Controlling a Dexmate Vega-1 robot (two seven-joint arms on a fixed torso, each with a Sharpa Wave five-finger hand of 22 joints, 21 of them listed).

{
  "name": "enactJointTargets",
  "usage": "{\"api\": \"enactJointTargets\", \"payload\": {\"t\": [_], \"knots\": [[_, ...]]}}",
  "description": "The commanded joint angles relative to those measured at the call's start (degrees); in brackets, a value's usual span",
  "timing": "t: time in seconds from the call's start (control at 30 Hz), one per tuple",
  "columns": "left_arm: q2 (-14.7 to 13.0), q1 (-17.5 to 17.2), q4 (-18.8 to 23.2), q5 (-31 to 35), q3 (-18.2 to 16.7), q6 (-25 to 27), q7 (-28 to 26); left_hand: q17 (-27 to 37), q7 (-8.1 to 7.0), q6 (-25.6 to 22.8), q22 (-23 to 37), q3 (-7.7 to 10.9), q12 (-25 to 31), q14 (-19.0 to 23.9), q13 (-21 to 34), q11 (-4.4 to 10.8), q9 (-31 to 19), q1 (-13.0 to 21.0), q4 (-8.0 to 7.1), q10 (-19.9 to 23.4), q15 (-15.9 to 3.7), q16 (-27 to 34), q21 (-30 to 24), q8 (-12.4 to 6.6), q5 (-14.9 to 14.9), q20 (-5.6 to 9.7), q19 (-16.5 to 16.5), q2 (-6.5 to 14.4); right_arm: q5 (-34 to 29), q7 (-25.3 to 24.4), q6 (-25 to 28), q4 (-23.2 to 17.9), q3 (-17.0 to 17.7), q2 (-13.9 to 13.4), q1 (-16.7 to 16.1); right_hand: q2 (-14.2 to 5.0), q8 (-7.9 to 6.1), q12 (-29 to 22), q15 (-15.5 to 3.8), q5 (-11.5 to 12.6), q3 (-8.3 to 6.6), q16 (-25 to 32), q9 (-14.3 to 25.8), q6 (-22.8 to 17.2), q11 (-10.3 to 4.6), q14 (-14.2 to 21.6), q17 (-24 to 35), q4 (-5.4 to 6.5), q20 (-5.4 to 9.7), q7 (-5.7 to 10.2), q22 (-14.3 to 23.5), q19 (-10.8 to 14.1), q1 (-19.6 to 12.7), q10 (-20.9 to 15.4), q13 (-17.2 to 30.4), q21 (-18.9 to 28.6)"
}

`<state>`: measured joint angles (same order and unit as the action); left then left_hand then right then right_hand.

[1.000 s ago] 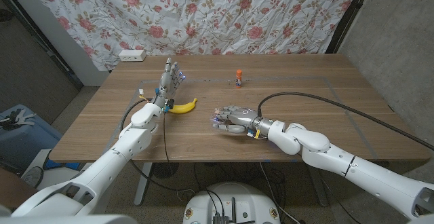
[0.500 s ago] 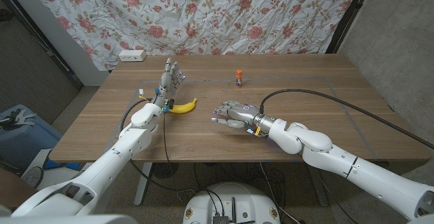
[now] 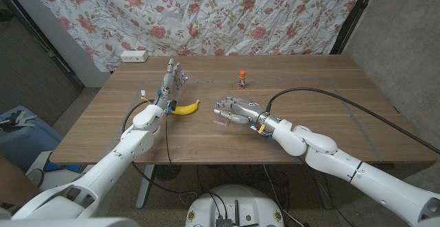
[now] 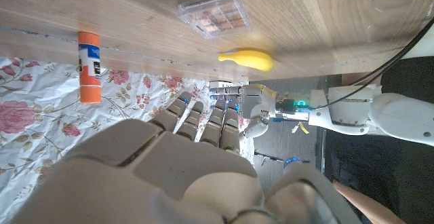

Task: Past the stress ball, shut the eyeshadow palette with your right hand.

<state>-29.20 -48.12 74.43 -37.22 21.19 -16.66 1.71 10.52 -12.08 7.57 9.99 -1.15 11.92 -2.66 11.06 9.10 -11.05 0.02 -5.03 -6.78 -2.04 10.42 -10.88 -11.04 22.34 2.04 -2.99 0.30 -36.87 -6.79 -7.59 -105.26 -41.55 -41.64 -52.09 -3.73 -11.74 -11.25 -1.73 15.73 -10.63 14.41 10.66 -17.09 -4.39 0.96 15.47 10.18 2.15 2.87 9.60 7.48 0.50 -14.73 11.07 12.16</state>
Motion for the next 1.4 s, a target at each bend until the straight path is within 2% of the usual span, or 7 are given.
{"api": "enactJointTargets", "payload": {"t": [0.03, 0.27, 0.73, 1.4], "knots": [[0.00, -0.01, -0.03, 0.00, 0.00, -0.03, 0.01, 0.20, -0.52, 0.12, 0.25, 0.04, 0.29, -0.38, 0.20, 0.38, -0.20, 0.73, -0.33, 0.04, -4.08, 0.45, -0.39, -0.32, 0.28, 0.38, -0.52, 0.10, 5.64, -3.54, 0.04, 0.64, 1.91, 2.11, -1.34, -6.26, -0.36, -0.26, -2.69, 0.24, -0.61, 0.06, 0.04, -0.25, 0.29, 0.25, 0.02, -0.20, 0.72, 0.02, -0.03, 0.93, -1.07, 0.12, 0.13, 0.37], [-0.01, -0.01, 0.01, -0.01, -0.01, -0.01, 0.00, 0.20, -0.52, 0.12, 0.25, 0.04, 0.29, -0.39, 0.20, 0.33, -0.20, 0.73, -0.33, 0.03, -4.07, 0.45, -0.39, -0.32, 0.28, 0.42, -0.51, 0.09, 6.70, -5.18, 2.80, -0.45, 2.69, 2.90, -2.64, -6.09, -0.20, -0.22, -2.68, 0.29, -0.98, -0.06, 0.02, -0.08, 0.35, 0.42, -0.20, -0.50, 1.01, -0.15, -0.05, 1.65, -1.47, 0.15, 0.13, 0.40], [-0.01, -0.02, 0.01, -0.01, -0.01, -0.01, 0.00, 0.20, -0.52, 0.11, 0.25, 0.04, 0.29, -0.39, 0.20, 0.34, -0.20, 0.73, -0.34, 0.03, -4.10, 0.45, -0.39, -0.32, 0.28, 0.42, -0.52, 0.09, 11.57, -7.09, 5.91, -1.88, 5.54, 2.72, -4.04, -5.80, -0.31, -0.46, -2.84, 0.32, -1.78, -0.06, -0.01, -0.85, 0.67, 1.46, -0.65, -0.95, 1.32, -0.76, -0.10, 2.75, -2.08, -0.75, 0.12, 0.23], [0.00, 0.02, -0.08, -0.03, 0.02, -0.05, 0.12, 0.20, -0.52, 0.12, 0.25, 0.04, 0.31, -0.40, 0.20, 0.40, -0.20, 0.73, -0.33, 0.07, -4.10, 0.44, -0.38, -0.32, 0.28, 0.41, -0.50, 0.09, 22.95, -8.75, 5.03, 0.95, 9.87, 3.17, -4.00, -5.30, -0.17, -0.62, -2.51, 0.22, -2.36, 0.18, -0.05, -1.21, 1.18, 3.19, -1.04, -1.08, 0.99, -1.16, -0.12, 4.33, -2.16, -1.72, 0.11, 0.12]]}}
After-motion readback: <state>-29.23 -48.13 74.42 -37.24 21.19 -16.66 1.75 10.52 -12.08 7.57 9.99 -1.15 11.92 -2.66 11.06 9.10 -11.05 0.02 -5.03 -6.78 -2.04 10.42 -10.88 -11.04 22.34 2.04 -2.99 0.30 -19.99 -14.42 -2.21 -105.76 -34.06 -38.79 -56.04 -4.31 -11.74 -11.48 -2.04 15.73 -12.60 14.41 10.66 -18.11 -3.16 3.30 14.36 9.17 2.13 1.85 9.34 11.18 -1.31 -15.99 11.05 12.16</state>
